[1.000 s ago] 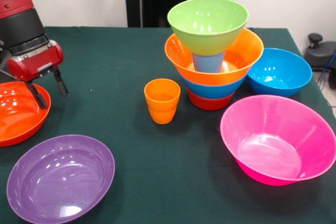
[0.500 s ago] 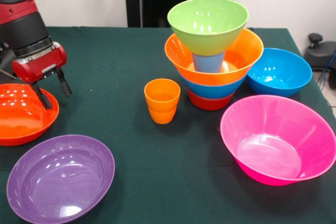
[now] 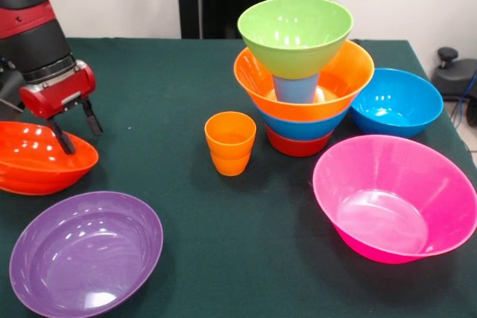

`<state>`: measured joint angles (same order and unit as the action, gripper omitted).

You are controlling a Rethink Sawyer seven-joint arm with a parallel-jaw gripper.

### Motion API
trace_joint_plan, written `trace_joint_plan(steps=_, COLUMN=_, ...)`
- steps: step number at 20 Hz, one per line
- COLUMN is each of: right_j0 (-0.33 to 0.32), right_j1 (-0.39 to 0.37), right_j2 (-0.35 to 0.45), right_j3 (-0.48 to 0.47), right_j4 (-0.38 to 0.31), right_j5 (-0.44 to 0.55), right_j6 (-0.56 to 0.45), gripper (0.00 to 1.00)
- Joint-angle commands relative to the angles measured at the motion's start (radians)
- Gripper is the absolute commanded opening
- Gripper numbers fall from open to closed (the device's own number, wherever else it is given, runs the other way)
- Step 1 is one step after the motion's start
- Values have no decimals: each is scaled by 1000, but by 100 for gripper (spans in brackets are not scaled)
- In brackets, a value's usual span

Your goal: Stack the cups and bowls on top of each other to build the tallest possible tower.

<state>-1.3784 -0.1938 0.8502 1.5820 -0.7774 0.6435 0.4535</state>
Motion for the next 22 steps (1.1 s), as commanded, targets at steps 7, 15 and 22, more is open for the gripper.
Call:
trace_joint_plan(steps=7, right_j0=82, right_j1=-14, right_j2=-108, right_j3=-94, right_j4=-60, right_j5=-59, right_j6=63, gripper=100)
trace_joint_plan(steps=15, right_j0=100, right_j1=-31, right_j2=-133, right_j3=-100, right_j4=-58, right_j5=-74, right_j6=85, gripper=100)
trace_joint_plan(steps=22, right_j0=115, right_j1=-50, right_j2=-148, right_j3=-97, right_j4=-57, right_j5=-75, right_j6=94, gripper=100)
